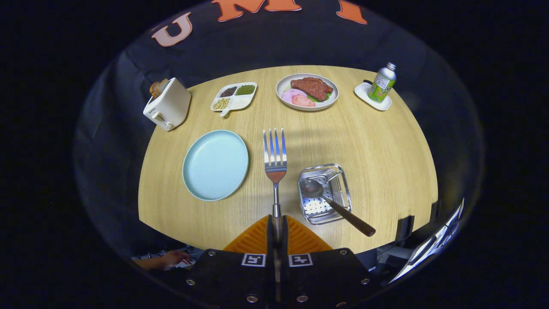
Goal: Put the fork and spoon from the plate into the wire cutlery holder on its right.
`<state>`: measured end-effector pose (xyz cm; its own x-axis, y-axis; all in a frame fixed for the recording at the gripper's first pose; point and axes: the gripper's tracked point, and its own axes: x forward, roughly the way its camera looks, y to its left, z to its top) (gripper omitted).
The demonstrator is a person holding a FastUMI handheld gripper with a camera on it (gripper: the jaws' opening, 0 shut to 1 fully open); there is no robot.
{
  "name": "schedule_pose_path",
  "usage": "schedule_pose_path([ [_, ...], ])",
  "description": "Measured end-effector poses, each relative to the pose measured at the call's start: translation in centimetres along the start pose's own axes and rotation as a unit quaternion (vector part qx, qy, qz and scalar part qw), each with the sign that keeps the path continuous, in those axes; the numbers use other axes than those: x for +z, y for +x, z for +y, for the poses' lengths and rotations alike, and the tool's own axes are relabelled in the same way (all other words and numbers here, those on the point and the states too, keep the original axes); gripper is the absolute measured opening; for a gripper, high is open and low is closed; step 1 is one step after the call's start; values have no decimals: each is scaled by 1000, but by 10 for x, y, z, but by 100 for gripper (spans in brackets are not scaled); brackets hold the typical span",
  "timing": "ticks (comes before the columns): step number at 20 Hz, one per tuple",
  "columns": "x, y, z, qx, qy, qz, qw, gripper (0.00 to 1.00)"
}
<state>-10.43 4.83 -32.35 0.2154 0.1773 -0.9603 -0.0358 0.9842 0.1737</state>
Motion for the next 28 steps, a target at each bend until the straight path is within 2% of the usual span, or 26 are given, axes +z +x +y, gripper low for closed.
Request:
schedule_pose_path([
  [14,-49,16,-48,-10,-6,80,997,5],
  [21,-44,19,-59,-4,-2,81,997,9],
  [28,-22,7,-56,26,15,50,998,13],
])
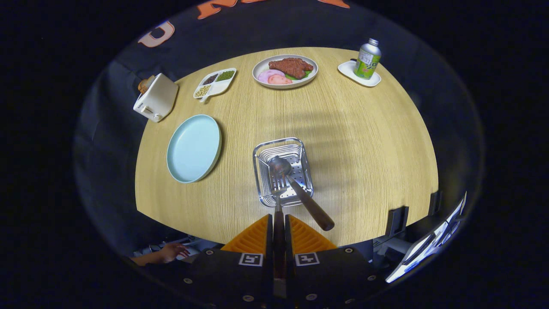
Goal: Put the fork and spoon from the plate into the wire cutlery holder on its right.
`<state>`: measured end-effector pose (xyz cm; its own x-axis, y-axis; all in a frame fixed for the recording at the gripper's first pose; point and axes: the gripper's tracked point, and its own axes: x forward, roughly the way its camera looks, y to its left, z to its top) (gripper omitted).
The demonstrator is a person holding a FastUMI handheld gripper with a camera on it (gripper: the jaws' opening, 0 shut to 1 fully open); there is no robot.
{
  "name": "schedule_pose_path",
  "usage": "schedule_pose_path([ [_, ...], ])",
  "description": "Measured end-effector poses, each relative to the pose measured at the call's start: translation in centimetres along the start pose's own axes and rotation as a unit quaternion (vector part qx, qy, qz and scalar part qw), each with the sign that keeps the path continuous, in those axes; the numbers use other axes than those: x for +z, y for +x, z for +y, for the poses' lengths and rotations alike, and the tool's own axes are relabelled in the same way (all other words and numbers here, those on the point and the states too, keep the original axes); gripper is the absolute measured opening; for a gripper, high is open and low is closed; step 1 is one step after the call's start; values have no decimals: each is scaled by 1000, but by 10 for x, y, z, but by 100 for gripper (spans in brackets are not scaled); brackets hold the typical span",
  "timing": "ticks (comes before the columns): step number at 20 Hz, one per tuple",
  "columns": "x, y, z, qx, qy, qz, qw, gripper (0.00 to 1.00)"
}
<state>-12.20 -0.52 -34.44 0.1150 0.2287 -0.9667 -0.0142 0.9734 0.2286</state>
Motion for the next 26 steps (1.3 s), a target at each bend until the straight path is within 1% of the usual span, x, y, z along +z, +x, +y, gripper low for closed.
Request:
schedule_pose_path([
  [2,12,-7,1,8,7,-23,1000,13],
  [5,48,-29,7,21,10,-98,995,17],
  [7,80,-53,11,25,-9,-166,986,23],
  [8,97,-67,13,27,-18,-208,978,29],
  [9,117,-82,17,32,-22,-251,967,33],
  [10,132,-96,21,37,-22,-290,956,41],
  [11,145,-111,25,42,-22,-322,946,45],
  [12,155,-125,28,44,-24,-354,934,51],
  [13,165,-140,31,45,-30,-383,922,55],
  [15,181,-178,38,42,-43,-441,895,61],
  [16,189,-196,41,41,-48,-468,881,66],
  [17,196,-214,45,38,-53,-496,866,69],
  [18,203,-231,48,34,-56,-522,850,77],
  [20,213,-262,50,26,-64,-564,823,87],
  [22,218,-287,51,14,-71,-594,801,93],
  [24,224,-312,51,2,-69,-627,776,96],
  [26,228,-332,52,-7,-66,-653,754,96],
])
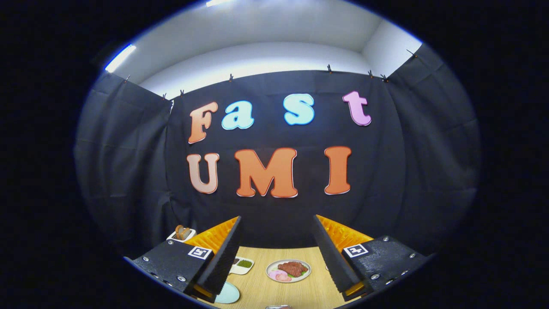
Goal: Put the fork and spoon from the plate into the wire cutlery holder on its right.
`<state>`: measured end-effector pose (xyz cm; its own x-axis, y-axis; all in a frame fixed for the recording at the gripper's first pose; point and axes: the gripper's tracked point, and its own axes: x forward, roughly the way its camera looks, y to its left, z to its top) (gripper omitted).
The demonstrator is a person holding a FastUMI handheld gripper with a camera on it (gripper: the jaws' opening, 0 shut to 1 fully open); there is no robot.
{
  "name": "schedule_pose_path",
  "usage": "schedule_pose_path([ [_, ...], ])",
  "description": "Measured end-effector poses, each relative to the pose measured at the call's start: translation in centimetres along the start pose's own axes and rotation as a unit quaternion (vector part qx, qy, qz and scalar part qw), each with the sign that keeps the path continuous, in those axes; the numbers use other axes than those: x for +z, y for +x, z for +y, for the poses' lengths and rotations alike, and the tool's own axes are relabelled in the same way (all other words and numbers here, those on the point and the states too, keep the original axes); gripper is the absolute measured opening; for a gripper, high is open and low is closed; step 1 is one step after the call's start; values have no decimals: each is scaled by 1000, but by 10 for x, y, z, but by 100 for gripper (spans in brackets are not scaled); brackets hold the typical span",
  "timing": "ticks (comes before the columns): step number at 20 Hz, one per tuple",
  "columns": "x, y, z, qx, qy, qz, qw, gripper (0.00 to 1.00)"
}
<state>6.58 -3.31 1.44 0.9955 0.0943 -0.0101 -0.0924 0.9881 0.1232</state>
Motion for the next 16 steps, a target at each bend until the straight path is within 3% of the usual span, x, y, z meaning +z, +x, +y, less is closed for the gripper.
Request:
schedule_pose_path([
  [6,32,7,1,-3,-12,-56,998,96],
  [16,23,10,20,14,-5,-45,999,96],
])
